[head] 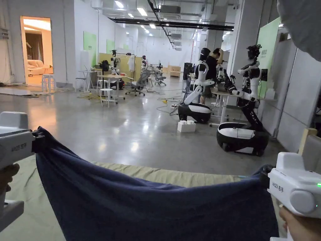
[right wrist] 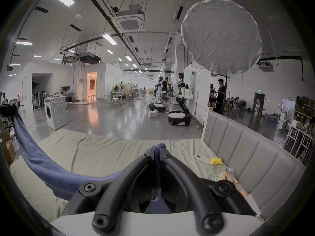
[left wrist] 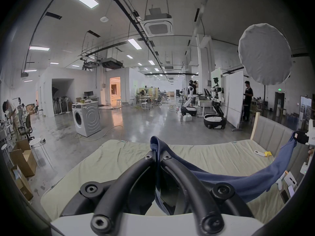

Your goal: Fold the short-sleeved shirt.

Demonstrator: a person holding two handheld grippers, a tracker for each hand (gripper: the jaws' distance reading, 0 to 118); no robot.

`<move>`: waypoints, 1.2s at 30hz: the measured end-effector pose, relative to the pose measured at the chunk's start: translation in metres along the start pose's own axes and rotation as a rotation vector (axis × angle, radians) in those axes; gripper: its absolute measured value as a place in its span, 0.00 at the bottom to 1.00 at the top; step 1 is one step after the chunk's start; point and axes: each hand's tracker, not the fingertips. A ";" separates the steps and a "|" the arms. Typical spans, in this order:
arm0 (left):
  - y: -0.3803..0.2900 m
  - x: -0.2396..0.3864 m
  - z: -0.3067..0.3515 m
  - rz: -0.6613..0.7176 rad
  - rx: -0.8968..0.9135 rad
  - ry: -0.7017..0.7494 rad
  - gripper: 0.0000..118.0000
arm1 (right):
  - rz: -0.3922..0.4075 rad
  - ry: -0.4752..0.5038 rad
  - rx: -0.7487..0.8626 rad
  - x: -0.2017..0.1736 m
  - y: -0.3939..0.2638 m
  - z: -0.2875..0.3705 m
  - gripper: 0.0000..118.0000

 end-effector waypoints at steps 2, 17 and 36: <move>0.005 -0.006 -0.012 0.002 -0.006 0.008 0.03 | 0.003 0.002 0.024 -0.001 0.017 -0.007 0.05; 0.025 0.000 -0.085 0.007 -0.029 0.050 0.03 | 0.027 -0.044 0.067 -0.021 0.077 -0.081 0.05; -0.081 0.025 -0.089 0.046 -0.117 -0.014 0.03 | 0.048 -0.084 0.020 -0.004 -0.025 -0.069 0.05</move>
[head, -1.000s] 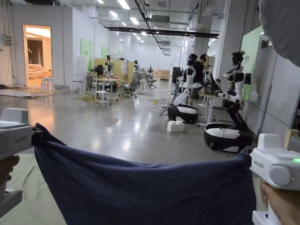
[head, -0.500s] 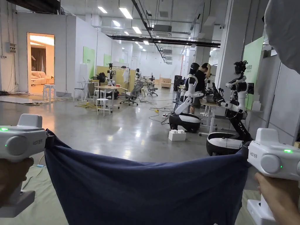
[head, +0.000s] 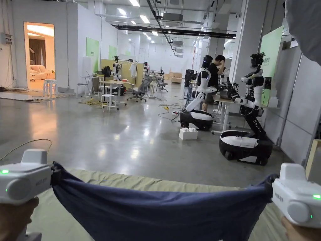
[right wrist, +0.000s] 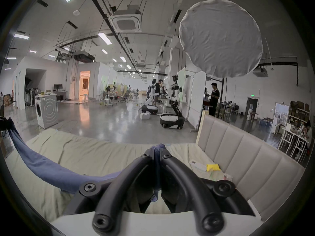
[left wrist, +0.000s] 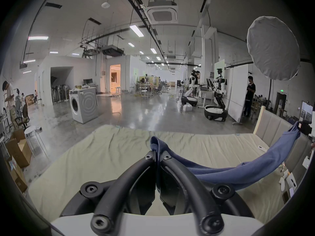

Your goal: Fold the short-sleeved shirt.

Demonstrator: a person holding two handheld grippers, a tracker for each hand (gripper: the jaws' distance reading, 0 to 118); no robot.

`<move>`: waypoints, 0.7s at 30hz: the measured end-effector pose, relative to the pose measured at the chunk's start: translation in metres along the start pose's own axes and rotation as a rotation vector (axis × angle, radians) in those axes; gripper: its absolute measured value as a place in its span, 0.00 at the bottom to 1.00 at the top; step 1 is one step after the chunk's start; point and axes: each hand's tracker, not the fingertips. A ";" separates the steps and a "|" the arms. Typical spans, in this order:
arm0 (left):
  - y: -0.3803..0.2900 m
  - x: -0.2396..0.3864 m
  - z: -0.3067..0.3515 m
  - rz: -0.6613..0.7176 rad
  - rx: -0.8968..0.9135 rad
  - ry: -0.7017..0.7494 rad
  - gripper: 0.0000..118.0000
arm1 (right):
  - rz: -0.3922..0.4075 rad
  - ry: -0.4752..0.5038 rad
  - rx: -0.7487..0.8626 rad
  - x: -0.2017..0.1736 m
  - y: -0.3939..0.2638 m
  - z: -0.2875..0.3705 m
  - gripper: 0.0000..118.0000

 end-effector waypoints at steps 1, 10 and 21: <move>-0.015 -0.003 0.002 0.008 -0.009 -0.001 0.03 | 0.001 0.000 -0.012 0.001 -0.017 0.007 0.05; -0.156 -0.019 0.061 0.020 -0.173 -0.022 0.03 | 0.033 0.018 -0.220 0.010 -0.158 0.089 0.05; -0.255 -0.034 0.125 0.071 -0.421 0.012 0.03 | 0.103 0.027 -0.445 0.007 -0.274 0.154 0.05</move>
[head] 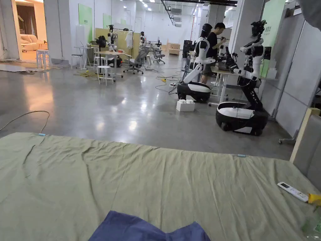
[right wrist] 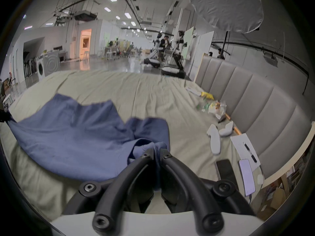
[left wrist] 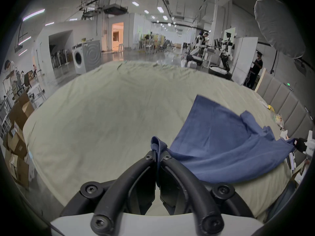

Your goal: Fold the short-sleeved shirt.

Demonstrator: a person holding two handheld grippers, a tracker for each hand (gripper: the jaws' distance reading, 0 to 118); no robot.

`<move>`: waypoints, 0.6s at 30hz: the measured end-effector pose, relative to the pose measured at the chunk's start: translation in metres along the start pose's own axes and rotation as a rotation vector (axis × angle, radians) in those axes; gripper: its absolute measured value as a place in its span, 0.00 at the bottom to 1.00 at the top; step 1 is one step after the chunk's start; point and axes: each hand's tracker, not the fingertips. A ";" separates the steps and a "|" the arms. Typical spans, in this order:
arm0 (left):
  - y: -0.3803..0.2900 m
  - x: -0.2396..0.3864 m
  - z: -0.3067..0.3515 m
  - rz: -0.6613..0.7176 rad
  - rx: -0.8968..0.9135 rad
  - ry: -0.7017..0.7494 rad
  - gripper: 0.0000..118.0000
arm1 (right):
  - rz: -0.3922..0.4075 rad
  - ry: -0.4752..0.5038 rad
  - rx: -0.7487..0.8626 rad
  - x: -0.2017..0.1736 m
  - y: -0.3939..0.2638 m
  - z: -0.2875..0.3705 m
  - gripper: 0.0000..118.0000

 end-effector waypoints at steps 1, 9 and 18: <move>-0.004 -0.001 0.000 0.002 -0.016 0.009 0.03 | 0.009 0.004 -0.015 -0.002 -0.007 -0.003 0.05; -0.027 -0.017 -0.018 -0.007 -0.087 0.031 0.05 | 0.023 0.007 -0.131 -0.012 -0.039 -0.020 0.08; -0.001 -0.005 0.011 -0.042 0.005 0.153 0.50 | -0.023 -0.012 0.055 -0.029 0.002 0.009 0.68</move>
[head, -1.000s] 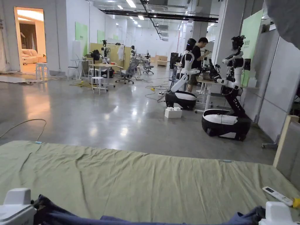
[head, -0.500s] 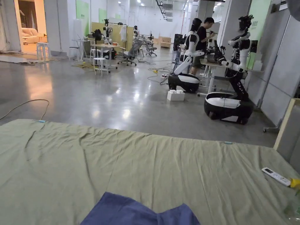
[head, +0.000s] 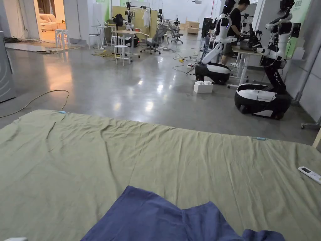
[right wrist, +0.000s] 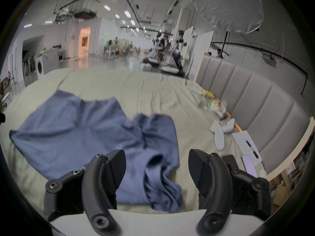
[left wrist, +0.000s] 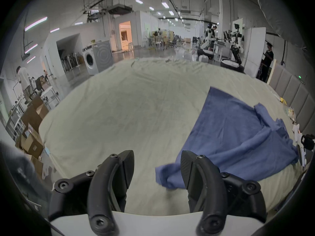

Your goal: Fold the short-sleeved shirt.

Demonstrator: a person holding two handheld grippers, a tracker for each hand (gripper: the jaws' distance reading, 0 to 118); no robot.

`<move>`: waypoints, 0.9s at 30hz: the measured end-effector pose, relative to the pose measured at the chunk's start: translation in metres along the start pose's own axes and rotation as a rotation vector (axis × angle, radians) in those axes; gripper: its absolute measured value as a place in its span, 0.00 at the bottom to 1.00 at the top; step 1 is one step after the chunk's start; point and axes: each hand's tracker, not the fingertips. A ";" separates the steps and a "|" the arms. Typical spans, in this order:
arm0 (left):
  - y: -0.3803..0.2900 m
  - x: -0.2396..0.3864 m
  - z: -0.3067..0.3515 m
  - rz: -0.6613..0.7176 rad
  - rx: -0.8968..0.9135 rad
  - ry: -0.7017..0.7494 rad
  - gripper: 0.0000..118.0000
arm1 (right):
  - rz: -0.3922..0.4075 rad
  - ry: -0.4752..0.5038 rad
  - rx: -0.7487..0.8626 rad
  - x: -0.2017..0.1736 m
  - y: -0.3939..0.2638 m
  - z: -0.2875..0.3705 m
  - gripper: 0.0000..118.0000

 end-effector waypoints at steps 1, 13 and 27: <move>0.007 0.004 0.004 0.005 0.034 -0.001 0.50 | -0.019 0.023 0.038 -0.003 0.009 0.004 0.68; 0.057 0.079 0.044 -0.037 0.402 -0.229 0.39 | -0.112 0.138 0.366 -0.059 0.089 0.051 0.15; 0.062 0.115 0.070 -0.071 0.542 -0.244 0.01 | -0.117 0.110 0.477 -0.074 0.105 0.064 0.00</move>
